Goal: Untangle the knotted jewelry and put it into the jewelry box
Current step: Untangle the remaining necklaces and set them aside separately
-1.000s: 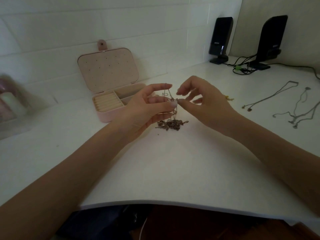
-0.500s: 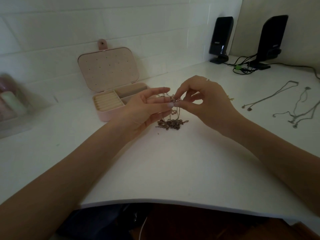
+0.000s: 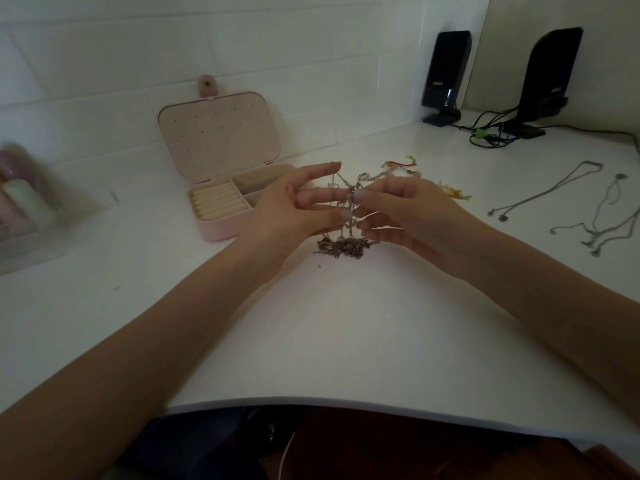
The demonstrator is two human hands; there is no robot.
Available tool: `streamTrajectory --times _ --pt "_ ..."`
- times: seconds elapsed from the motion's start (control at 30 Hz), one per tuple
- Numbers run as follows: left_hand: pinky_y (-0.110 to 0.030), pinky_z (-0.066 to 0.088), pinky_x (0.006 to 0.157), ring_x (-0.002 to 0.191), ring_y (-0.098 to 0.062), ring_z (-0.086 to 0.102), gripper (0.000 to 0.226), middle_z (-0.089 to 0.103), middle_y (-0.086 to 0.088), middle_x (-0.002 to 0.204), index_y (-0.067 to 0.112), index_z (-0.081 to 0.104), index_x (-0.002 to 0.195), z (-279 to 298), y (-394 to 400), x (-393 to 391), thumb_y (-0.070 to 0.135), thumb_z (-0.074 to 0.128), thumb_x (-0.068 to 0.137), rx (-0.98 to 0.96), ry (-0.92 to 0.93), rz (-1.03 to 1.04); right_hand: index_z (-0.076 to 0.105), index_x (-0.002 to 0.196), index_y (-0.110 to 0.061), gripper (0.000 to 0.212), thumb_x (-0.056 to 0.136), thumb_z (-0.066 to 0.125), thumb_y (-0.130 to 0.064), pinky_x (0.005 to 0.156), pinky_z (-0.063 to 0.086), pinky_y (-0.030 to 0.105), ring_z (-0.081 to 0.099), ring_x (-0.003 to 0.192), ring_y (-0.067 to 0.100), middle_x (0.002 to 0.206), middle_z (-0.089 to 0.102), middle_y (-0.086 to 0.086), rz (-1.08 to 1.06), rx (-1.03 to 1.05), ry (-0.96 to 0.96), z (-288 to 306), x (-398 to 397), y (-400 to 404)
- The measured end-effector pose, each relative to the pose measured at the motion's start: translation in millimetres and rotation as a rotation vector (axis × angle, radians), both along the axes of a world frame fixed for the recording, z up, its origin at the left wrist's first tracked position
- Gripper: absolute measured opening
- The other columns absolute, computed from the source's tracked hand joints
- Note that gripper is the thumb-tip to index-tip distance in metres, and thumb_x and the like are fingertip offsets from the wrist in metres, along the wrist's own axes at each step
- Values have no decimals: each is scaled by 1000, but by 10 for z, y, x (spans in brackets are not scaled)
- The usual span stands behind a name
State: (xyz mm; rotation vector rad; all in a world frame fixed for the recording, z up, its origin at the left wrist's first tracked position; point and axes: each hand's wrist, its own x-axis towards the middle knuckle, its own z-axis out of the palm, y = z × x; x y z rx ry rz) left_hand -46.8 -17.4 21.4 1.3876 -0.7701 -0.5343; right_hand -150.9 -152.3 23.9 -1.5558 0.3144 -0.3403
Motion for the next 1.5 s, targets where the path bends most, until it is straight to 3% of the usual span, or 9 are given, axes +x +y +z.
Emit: streamTrajectory --times 0.2,0.33,0.4,0.6,0.83,1.0,1.13,1.27,1.5 --pt "-22 56 62 69 -5 67 61 72 0 107 22 59 125 -3 -3 -38 -6 75 73 92 -57 11 57 87 -6 5 92 57 -7 62 57 23 68 64 14 75 72 10 -107 196 -30 74 4 -61" --pt "-24 48 59 66 -8 63 14 69 0 82 13 60 87 -5 -17 -52 7 72 82 129 -135 109 57 84 -6 8 92 58 -6 58 54 21 65 58 11 71 71 9 -119 93 -41 125 -22 -114" --pt "-26 47 69 71 -9 61 14 65 3 77 15 56 80 -25 -33 -22 10 69 85 112 -197 165 59 86 -5 5 91 59 -5 57 54 19 62 55 11 69 68 8 -90 37 -51 155 -37 -126" --pt "-19 49 86 89 -6 65 19 70 2 93 13 59 103 -17 -50 -80 0 58 89 66 -135 -106 64 91 -8 5 88 62 -4 62 55 22 62 60 12 73 68 6 76 -111 -100 238 -84 -89" --pt "-31 47 61 51 -11 53 23 59 -7 65 19 63 74 -81 -63 -109 4 60 91 145 -167 -106 60 90 -10 15 95 49 -1 61 53 24 50 57 9 66 52 2 -115 -22 -251 361 -95 -206" --pt "-16 32 39 41 -9 45 19 57 4 57 20 62 73 -57 -47 -43 11 64 89 215 -288 92 55 89 -9 17 98 42 -2 44 40 18 33 50 8 60 41 -1 -213 170 -288 338 -65 -271" --pt "-18 36 41 40 -3 48 13 57 0 62 16 63 77 -25 14 5 9 63 88 232 -407 158 53 90 -11 17 101 40 -6 36 26 13 29 45 5 60 41 -3 -195 333 -326 370 -77 -357" --pt "-22 37 46 41 -2 48 21 55 10 50 21 69 69 16 36 64 9 59 83 260 -476 220 55 93 -13 13 100 44 -10 34 19 13 30 44 3 67 43 -2 -176 210 -199 373 -108 -465" --pt "-18 37 45 45 -18 51 31 62 -15 50 10 74 61 64 92 109 21 46 68 298 -408 177 55 100 -11 5 98 50 -11 35 18 11 34 43 3 72 51 1 -105 60 -45 286 -114 -467"
